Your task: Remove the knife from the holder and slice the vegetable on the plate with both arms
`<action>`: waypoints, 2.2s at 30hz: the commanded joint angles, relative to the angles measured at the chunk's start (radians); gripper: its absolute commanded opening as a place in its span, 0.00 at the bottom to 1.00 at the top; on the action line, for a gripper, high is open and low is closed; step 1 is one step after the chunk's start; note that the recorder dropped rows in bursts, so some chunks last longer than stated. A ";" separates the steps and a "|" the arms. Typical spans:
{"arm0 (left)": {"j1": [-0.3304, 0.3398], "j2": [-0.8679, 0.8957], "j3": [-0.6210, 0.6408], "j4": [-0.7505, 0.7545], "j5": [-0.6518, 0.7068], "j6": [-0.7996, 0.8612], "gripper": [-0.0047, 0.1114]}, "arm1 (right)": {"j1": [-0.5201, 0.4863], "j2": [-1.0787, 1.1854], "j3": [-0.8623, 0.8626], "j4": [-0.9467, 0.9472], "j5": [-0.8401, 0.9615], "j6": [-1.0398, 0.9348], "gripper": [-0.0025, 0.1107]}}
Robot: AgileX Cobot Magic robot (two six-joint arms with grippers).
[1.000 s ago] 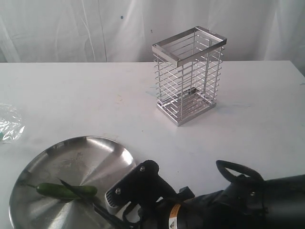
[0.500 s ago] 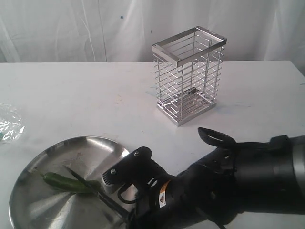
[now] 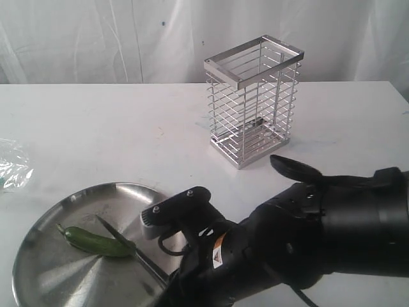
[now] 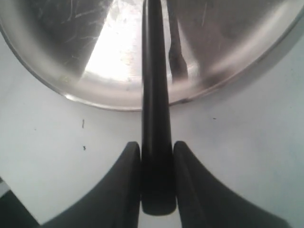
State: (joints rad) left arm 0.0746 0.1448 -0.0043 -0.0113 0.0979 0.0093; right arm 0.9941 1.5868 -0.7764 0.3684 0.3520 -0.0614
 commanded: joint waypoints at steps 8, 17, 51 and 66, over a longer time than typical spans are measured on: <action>-0.006 -0.005 0.004 -0.002 0.001 -0.009 0.04 | -0.006 -0.133 0.057 -0.006 -0.041 0.289 0.02; -0.006 -0.005 0.004 -0.002 0.001 -0.009 0.04 | 0.045 -0.129 0.057 0.001 -0.014 0.360 0.02; -0.006 -0.005 0.004 -0.002 0.001 -0.009 0.04 | 0.003 0.001 0.068 -0.088 -0.051 0.302 0.02; -0.006 -0.005 0.004 -0.002 0.001 -0.009 0.04 | -0.007 0.001 0.068 -0.091 -0.002 0.266 0.37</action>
State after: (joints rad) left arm 0.0746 0.1448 -0.0043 -0.0113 0.0979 0.0093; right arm 0.9938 1.5897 -0.7109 0.2859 0.3577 0.2290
